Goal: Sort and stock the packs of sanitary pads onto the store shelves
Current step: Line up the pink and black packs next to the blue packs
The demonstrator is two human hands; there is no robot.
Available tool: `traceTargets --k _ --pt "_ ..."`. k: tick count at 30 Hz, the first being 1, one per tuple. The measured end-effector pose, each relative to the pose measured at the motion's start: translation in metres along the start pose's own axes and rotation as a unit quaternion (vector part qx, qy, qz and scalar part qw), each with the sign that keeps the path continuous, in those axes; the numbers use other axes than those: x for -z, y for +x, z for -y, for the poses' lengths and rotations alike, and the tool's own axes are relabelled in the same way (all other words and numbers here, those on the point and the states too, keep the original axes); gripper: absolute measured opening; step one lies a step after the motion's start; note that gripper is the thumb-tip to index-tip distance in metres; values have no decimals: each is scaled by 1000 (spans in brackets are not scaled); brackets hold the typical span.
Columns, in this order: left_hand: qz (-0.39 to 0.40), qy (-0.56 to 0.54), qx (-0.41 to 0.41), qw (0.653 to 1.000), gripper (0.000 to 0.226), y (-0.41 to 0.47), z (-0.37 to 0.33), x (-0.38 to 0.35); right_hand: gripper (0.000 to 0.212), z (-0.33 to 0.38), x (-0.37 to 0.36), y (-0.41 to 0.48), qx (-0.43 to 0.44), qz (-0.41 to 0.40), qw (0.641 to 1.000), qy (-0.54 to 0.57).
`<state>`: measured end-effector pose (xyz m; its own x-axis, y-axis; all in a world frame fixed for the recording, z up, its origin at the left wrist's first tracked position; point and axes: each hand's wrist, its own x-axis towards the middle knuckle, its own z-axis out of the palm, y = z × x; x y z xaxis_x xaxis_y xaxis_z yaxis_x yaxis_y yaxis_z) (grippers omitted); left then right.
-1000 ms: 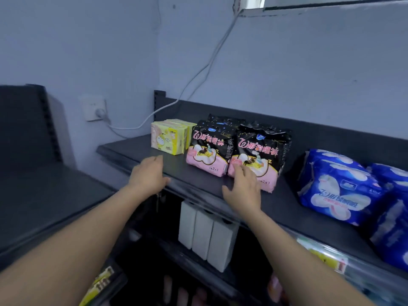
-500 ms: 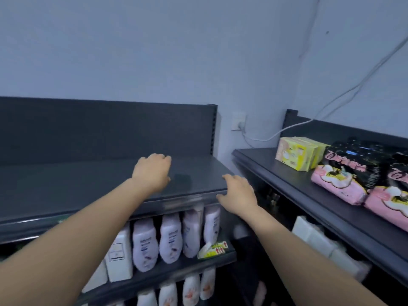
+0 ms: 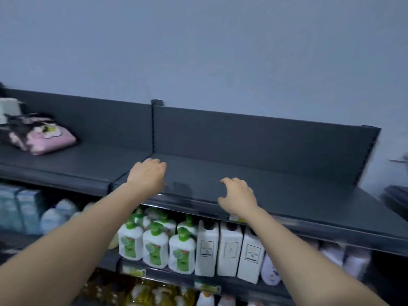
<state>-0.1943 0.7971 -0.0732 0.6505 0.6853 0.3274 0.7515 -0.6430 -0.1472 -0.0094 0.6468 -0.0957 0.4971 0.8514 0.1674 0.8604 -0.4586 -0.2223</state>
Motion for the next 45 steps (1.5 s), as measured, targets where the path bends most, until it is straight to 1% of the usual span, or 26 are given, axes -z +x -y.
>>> traceTargets --k 6,13,20,29,33,35,37,39,41,43,45 --pt "6 27 68 997 28 -21 129 -15 54 126 -36 42 76 8 997 21" --pt "27 47 138 989 23 -40 239 -33 52 237 -70 82 135 19 990 41" --pt "35 46 195 979 25 -32 321 -58 52 315 -104 130 182 39 981 55" --pt "27 56 234 970 35 28 410 -92 50 399 -140 225 223 36 972 58" --pt "5 33 254 967 34 60 444 -107 51 432 -151 266 242 46 967 66" --pt "-6 -7 275 961 38 74 461 -115 51 446 -158 284 250 47 965 71" --pt "-26 -82 309 947 47 86 473 -118 53 457 -164 296 255 52 963 70" --pt "-61 -186 349 917 65 101 486 -123 54 467 -170 308 257 59 962 70" --pt "-97 -305 392 863 85 116 499 -127 55 474 -175 319 255 65 962 77" --pt "-123 -390 429 805 96 131 511 -132 55 481 -179 329 250 67 962 90" --pt "-152 -463 449 748 103 146 525 -141 55 486 -182 337 246 68 961 106"
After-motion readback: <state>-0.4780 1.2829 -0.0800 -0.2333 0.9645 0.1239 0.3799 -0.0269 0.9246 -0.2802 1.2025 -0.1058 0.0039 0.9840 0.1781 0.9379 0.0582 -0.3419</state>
